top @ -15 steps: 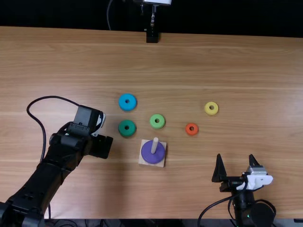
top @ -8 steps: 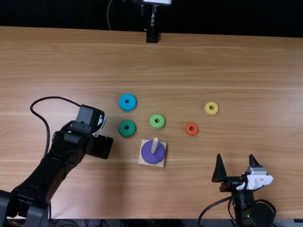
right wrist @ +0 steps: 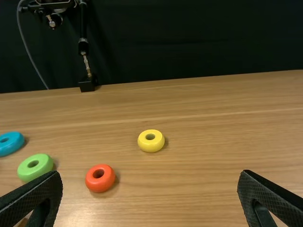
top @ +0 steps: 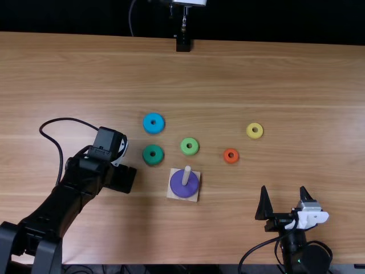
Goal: Build the Hanoi tower: stack the rings onto the peg from bottom to top in this color order: purple, dark blue, light blue, dark green, light green, yellow, orange.
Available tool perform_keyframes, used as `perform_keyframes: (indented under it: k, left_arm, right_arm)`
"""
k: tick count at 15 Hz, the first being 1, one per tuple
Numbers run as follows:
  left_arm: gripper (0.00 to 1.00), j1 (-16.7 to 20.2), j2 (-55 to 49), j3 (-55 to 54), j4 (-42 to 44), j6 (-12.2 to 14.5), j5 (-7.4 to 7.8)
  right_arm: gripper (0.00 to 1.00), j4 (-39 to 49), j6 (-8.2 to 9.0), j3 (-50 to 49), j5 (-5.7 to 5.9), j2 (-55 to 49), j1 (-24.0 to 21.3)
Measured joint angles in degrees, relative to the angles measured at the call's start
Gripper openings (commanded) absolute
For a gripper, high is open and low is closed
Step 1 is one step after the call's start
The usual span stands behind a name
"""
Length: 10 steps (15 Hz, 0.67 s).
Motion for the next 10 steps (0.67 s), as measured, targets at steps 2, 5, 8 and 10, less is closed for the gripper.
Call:
perform_keyframes:
  k: [2, 5, 8, 10]
  left_arm:
    - [1.0, 0.0, 0.3, 0.0, 0.0, 0.0, -0.02]
    - [1.0, 0.0, 0.3, 0.0, -0.4, 0.0, -0.02]
    - [0.28, 0.0, 0.3, 0.0, -0.3, 0.0, -0.17]
    - [0.0, 0.0, 0.3, 0.0, -0.1, 0.0, -0.24]
  right_arm:
    - [1.0, 0.0, 0.0, 0.0, 0.02, 0.0, 0.0]
    - [1.0, 0.0, 0.0, 0.0, 0.04, 0.0, 0.0]
    - [1.0, 0.0, -0.02, 0.0, 0.0, 0.0, 0.0]
    - [1.0, 0.0, -0.02, 0.0, 0.02, 0.0, 0.0]
